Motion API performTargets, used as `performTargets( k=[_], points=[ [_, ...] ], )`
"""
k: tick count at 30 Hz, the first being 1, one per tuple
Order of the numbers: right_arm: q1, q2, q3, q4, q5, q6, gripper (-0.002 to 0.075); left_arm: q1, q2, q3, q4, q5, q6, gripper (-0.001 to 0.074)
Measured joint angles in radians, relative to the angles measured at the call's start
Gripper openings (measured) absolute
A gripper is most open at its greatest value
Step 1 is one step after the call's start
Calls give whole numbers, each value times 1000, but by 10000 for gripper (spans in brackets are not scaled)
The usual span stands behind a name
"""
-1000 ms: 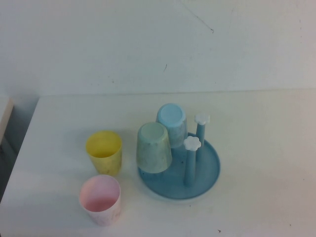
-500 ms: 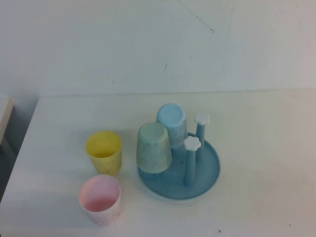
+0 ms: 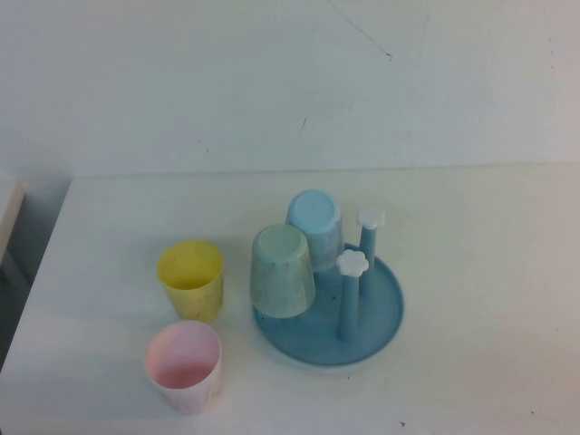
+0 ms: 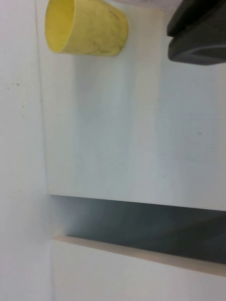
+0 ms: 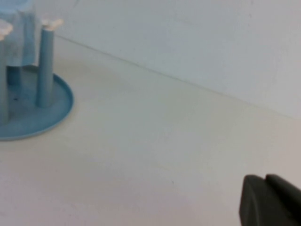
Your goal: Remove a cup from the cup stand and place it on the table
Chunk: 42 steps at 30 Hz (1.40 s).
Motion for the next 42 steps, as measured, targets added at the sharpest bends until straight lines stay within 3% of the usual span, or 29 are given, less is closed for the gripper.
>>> performTargets(
  k=[6, 16, 42],
  points=[
    [-101, -61, 119, -2, -9, 73, -1, 0, 0, 0, 0, 0, 0, -1],
    [-169, -80, 176, 14, -19, 95, -1, 0, 0, 0, 2, 2, 0, -1],
    [-180, -80, 176, 14, -19, 136, -1, 0, 0, 0, 2, 2, -2, -1]
  ],
)
